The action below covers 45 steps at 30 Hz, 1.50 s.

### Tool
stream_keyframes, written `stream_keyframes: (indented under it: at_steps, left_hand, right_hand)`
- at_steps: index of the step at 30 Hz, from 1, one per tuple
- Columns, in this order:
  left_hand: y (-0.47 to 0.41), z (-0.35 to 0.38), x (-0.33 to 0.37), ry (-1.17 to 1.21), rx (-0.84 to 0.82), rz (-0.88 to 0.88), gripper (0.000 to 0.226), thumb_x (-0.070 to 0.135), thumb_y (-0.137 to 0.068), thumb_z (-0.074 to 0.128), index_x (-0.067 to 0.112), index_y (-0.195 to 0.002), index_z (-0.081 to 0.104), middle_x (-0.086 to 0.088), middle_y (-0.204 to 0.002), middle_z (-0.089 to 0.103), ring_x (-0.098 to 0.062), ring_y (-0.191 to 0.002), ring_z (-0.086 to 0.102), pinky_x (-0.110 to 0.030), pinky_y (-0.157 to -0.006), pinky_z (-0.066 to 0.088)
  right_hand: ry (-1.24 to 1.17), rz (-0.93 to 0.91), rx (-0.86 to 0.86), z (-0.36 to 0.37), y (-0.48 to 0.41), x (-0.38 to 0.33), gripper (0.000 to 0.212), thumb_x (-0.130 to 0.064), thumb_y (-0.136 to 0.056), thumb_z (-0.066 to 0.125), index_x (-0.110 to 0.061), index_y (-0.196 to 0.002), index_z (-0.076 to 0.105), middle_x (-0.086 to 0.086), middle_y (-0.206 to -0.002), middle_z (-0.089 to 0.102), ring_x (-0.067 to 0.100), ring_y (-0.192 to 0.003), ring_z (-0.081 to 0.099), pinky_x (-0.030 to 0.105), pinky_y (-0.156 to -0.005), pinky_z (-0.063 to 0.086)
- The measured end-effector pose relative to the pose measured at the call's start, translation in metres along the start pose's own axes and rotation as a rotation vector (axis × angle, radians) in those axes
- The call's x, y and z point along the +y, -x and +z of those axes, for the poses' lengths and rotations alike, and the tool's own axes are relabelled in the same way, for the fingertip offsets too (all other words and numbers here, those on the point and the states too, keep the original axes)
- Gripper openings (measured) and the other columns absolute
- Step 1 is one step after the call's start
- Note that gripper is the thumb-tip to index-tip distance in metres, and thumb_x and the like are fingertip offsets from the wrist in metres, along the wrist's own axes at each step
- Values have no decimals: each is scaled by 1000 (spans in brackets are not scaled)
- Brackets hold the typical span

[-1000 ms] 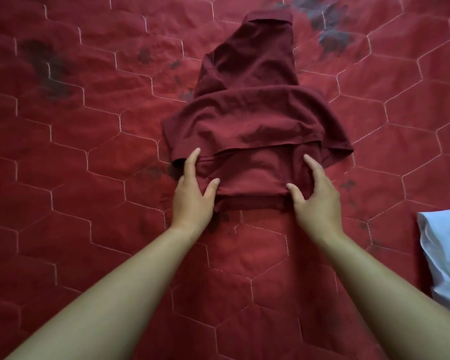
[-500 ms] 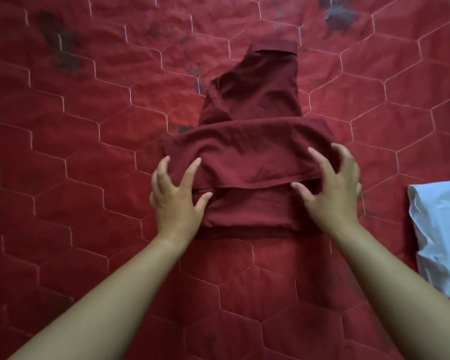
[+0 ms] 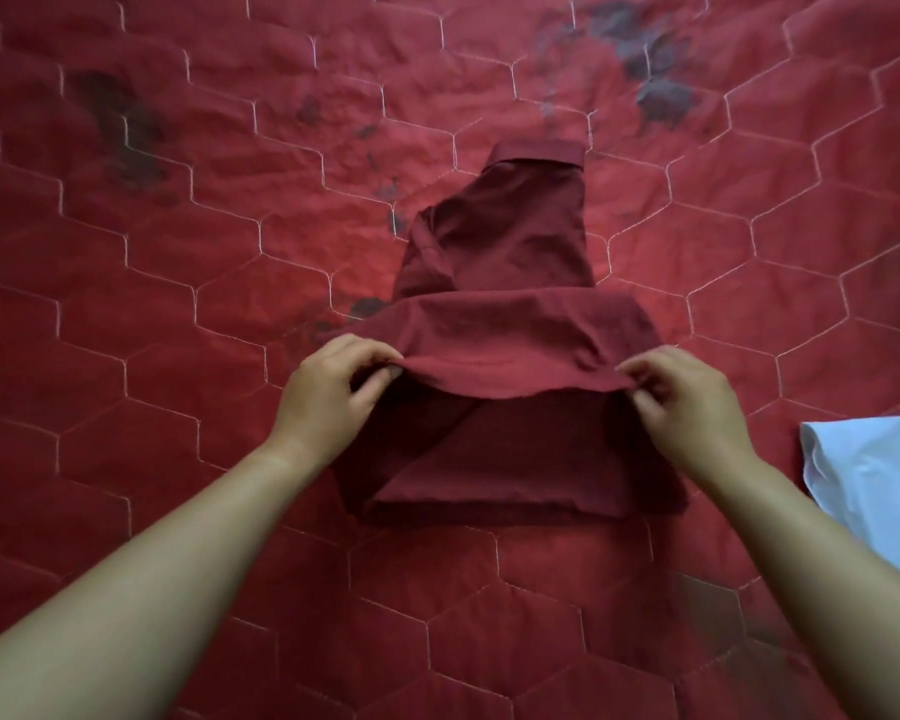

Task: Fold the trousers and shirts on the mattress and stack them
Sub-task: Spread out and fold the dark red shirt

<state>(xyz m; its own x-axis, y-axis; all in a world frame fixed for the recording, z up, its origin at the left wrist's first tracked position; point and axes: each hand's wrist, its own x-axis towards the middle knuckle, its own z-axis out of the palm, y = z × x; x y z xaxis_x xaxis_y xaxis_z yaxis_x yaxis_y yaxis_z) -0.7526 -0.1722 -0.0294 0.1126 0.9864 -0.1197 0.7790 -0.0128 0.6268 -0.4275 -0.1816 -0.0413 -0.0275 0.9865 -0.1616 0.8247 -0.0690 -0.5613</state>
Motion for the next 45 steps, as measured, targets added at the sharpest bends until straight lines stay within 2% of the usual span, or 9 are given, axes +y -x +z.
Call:
stream_keyframes:
  at_steps: [9,13,19,25,31,35,38,42,45]
  left_hand:
    - [-96,-33,38,-128,342,-154,46,27,-86,60,23,-130,50,-9,-132,43,-24,-123,41,-27,-104,25]
    - [-38,6,39,-14,58,-19,37,14,-82,66,16,-118,59,-8,-119,56,-26,-113,52,-38,-101,39]
    - [42,51,20,-87,-260,-128,29,25,-82,67,25,-111,64,1,-112,52,-21,-106,53,-41,-91,45]
    - [49,62,41,-203,-149,-105,35,28,-79,68,29,-114,60,2,-118,50,-21,-110,49,-41,-87,42]
    - [48,91,79,-131,-180,-22,33,29,-78,70,30,-111,61,8,-113,52,-16,-106,50,-40,-89,41]
    - [56,113,97,-138,-283,14,41,46,-74,71,36,-112,60,11,-112,51,-12,-106,47,-38,-89,38]
    - [60,124,97,-155,-313,4,44,49,-68,74,39,-110,62,13,-113,48,-10,-106,44,-36,-90,35]
    - [56,129,93,-137,-243,-29,18,41,-73,74,34,-89,69,15,-103,51,-8,-98,47,-31,-83,33]
    - [51,123,94,-25,-178,-32,7,31,-80,70,27,-83,65,14,-88,59,-8,-85,55,-32,-77,43]
  right_hand:
    - [-14,-122,310,-57,-118,-49,27,-22,-84,66,-12,-108,62,10,-105,61,19,-89,57,32,-82,46]
    - [-29,-22,161,-29,-65,-27,33,-24,-83,68,-13,-112,59,8,-110,55,22,-94,55,29,-85,43]
    - [-40,223,-11,8,34,27,65,-25,-75,76,-9,-130,47,13,-122,50,24,-115,47,19,-96,29]
    - [-100,278,7,14,76,48,20,-16,-80,71,-20,-97,62,-21,-73,55,12,-69,59,10,-62,31]
    - [-116,291,116,5,84,67,23,-18,-83,67,-10,-104,62,1,-100,52,21,-85,56,24,-78,41]
    - [-185,232,95,4,65,60,33,-24,-79,73,-14,-109,61,0,-100,56,7,-86,51,12,-78,35]
    - [-176,108,40,8,36,44,38,-30,-76,75,-16,-108,62,1,-104,57,10,-92,53,19,-80,39]
    - [-65,89,-4,15,9,35,16,-30,-81,69,-23,-95,67,-4,-99,55,12,-91,55,25,-71,40]
    - [-125,121,166,5,-4,38,5,-24,-83,64,-20,-83,65,-1,-87,60,18,-78,58,29,-70,43]
